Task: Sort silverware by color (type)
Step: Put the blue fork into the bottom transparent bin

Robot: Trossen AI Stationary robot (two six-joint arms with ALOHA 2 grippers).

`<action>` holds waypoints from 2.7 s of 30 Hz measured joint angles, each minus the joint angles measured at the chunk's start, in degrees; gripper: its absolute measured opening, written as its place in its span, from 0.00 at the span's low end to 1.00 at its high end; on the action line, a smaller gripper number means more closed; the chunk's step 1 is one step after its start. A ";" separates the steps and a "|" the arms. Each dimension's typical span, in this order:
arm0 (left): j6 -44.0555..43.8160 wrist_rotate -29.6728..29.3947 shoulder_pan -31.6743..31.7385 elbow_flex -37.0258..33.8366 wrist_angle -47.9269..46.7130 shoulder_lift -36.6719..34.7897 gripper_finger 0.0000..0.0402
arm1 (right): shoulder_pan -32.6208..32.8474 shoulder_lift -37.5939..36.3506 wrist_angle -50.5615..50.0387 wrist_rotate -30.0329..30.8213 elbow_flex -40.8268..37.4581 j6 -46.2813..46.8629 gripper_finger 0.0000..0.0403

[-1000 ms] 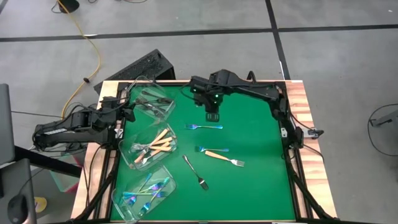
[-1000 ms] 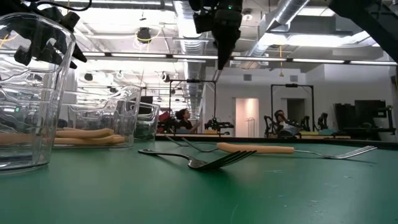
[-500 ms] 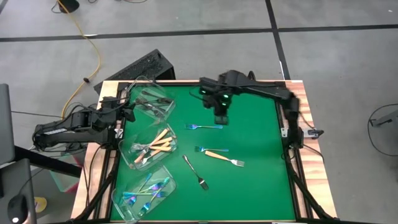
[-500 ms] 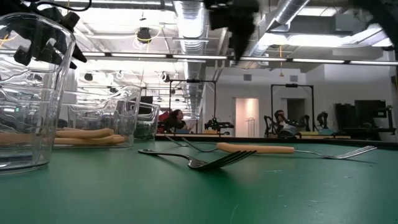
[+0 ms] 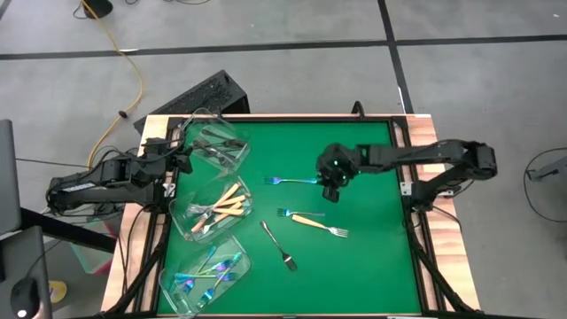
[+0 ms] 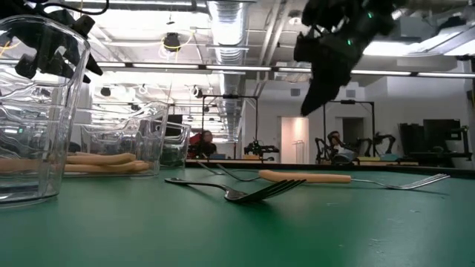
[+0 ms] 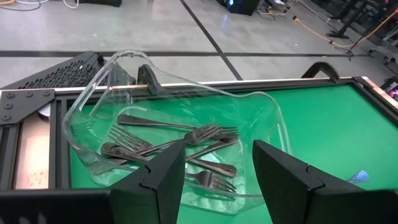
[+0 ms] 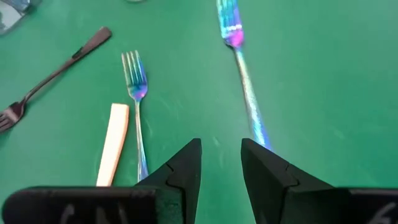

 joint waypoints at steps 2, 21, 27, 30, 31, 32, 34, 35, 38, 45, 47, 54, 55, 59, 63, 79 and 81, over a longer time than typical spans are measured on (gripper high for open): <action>0.00 0.00 0.02 0.00 -0.04 0.00 0.43 | 0.82 1.16 7.28 -0.01 -3.84 0.03 0.33; -0.20 0.21 0.02 0.02 -0.42 0.00 0.43 | 11.32 15.35 17.82 2.41 -2.95 2.51 0.49; -1.59 0.22 0.00 0.02 -1.55 0.00 0.43 | 14.74 19.84 17.51 3.89 -0.61 1.93 0.54; -1.64 0.22 0.00 0.02 -1.56 0.00 0.43 | 15.41 22.05 17.82 6.05 0.45 2.10 0.54; -1.66 0.22 0.02 0.02 -1.57 0.00 0.43 | 15.55 22.46 17.74 6.30 0.81 2.11 0.53; -1.66 0.24 0.01 0.02 -1.57 0.00 0.43 | 15.66 22.55 17.69 6.26 0.92 2.11 0.53; -1.66 0.24 0.00 0.02 -1.55 0.00 0.43 | 15.67 22.61 17.40 6.18 1.47 2.08 0.53; -1.66 0.24 0.02 0.02 -1.57 0.00 0.43 | 15.67 22.63 17.25 6.16 1.81 2.00 0.53; -1.66 0.24 0.00 0.02 -1.57 0.00 0.43 | 15.67 20.86 15.45 6.16 2.74 0.57 0.53; -1.66 0.22 0.01 0.02 -1.57 -0.01 0.43 | 13.69 16.98 16.05 12.98 7.17 -6.77 0.53; -1.66 0.22 0.01 0.02 -1.57 0.00 0.43 | 12.14 16.88 16.20 13.96 8.46 -8.41 0.53; -1.21 0.61 0.01 0.02 -1.56 0.00 0.43 | 6.57 19.57 16.63 13.82 9.59 -8.86 0.53; -1.11 0.64 0.01 0.02 -1.57 0.00 0.43 | 5.95 19.97 17.05 13.79 9.69 -8.86 0.53; -1.14 0.70 0.02 0.02 -1.57 0.00 0.43 | 4.02 21.81 18.34 13.62 9.86 -9.64 0.53; -0.76 1.53 0.00 0.02 -1.55 0.00 0.43 | 3.12 23.78 18.47 12.75 9.57 -10.17 0.53; 1.54 11.25 0.00 0.02 -1.55 -0.01 0.43 | -1.28 25.60 19.63 6.22 9.61 -9.31 0.53; 1.55 11.19 0.00 0.02 -1.55 0.00 0.43 | -1.44 25.60 19.86 5.73 9.61 -9.53 0.53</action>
